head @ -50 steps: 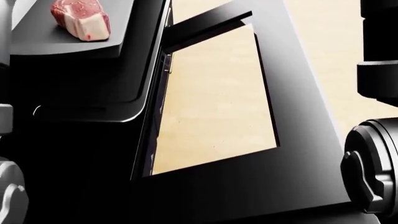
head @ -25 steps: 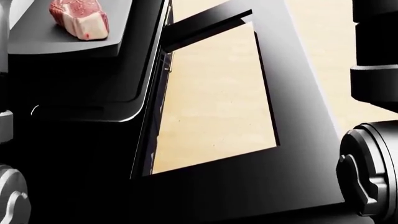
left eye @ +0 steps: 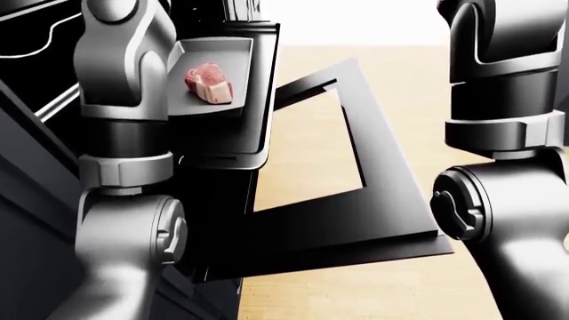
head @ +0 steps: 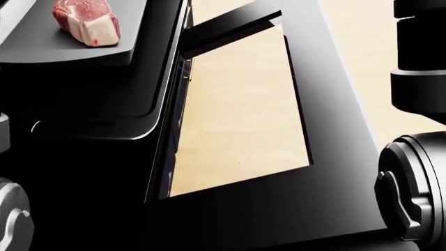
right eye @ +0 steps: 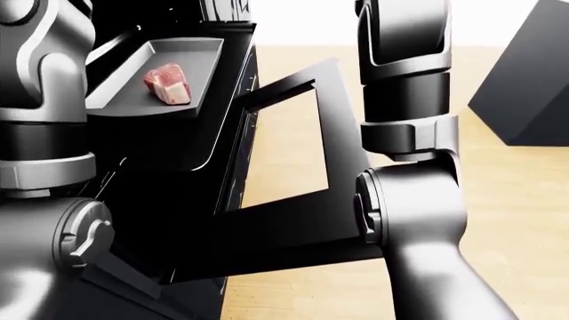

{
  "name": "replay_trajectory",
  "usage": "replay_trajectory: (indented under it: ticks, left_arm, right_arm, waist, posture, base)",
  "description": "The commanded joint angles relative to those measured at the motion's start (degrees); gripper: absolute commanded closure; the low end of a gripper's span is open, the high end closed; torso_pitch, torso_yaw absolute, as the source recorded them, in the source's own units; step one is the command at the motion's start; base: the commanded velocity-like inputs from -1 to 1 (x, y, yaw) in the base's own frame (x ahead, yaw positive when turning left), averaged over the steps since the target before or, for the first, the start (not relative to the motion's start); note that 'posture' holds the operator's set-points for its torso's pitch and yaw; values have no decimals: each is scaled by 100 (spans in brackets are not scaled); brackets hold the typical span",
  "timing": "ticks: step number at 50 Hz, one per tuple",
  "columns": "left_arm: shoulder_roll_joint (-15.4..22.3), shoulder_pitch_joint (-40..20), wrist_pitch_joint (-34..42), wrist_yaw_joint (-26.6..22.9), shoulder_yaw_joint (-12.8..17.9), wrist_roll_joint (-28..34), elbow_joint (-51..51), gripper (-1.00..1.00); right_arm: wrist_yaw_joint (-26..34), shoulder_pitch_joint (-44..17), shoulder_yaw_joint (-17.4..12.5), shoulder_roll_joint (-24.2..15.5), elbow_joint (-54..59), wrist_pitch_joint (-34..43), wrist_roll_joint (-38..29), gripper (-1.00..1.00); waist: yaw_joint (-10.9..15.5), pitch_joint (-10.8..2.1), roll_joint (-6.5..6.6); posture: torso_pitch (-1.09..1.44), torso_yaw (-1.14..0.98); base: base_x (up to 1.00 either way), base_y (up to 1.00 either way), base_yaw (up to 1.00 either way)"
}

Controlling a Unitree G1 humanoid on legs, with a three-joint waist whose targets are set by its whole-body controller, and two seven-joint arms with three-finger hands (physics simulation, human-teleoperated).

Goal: Place the steak on the top rack of the oven.

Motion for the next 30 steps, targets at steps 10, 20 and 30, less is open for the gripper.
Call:
replay_trajectory:
  ticks: [10,20,30]
  left_arm:
    - [82,-115,-233,49,70,-99,-288,-100]
    - [85,-274,-391,105,69,-187,-181,-100]
    - [74,-291,-535,138,56,-232,-169,-100]
  right_arm:
    - [-34,-38,-40,-8,-440,-411,-73,-100]
    - [23,-166,-38,-41,-401,-656,-161,-100]
    - [52,-196,-58,-36,-456,-809,-172,-100]
  waist:
    - [0,-191,1]
    - [-2,-183,-1]
    - [-5,-174,3]
  posture:
    - [0,0]
    - [0,0]
    - [0,0]
  base:
    - [0,0,0]
    - [0,0,0]
    - [0,0,0]
